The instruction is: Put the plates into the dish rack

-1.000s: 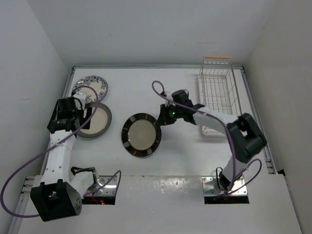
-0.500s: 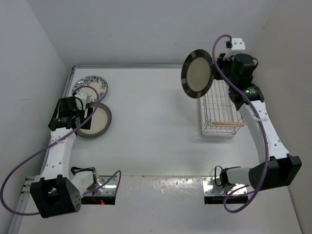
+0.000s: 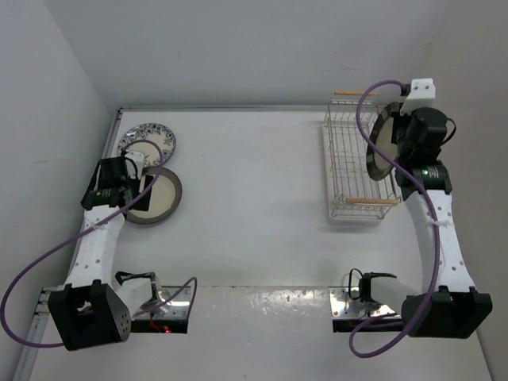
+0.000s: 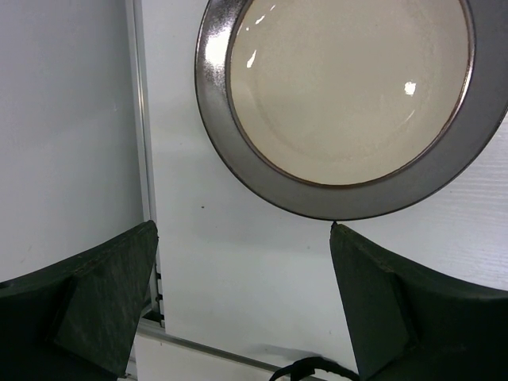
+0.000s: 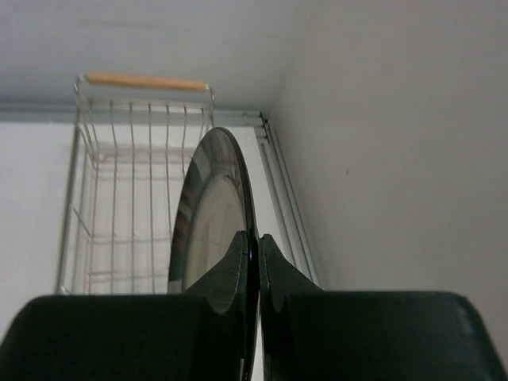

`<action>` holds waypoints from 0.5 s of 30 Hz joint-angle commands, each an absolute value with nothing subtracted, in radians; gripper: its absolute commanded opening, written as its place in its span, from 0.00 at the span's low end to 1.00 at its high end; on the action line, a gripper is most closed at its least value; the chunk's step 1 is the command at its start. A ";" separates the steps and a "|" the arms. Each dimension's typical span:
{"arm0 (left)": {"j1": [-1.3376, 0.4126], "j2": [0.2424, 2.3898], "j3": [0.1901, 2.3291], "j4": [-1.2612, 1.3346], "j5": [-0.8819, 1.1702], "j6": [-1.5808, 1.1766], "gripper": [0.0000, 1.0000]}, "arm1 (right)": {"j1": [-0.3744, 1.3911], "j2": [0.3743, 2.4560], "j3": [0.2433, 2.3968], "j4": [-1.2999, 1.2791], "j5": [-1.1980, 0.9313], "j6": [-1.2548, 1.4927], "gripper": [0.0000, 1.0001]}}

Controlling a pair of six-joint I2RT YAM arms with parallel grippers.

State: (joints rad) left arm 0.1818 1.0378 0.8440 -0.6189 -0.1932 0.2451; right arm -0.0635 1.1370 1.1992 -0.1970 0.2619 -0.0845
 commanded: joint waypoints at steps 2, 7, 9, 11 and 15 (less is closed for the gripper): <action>0.166 1.035 0.853 -0.595 -0.199 0.232 0.94 | -0.064 1.086 1.069 0.038 0.247 -0.208 0.00; 0.155 1.035 0.853 -0.595 -0.209 0.232 0.94 | -0.083 1.092 0.979 0.097 0.226 -0.270 0.00; 0.146 1.035 0.853 -0.595 -0.209 0.232 0.94 | -0.081 1.100 0.956 0.115 0.222 -0.285 0.00; 0.146 1.035 0.853 -0.595 -0.209 0.232 0.94 | -0.083 1.101 0.960 0.121 0.224 -0.287 0.00; 0.146 1.035 0.853 -0.595 -0.209 0.232 0.94 | -0.081 1.115 0.997 0.127 0.207 -0.276 0.00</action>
State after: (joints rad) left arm 0.1558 1.0397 0.8440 -0.6189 -0.1993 0.2451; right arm -0.0757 1.1286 0.9199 -0.0753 0.1986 -0.2409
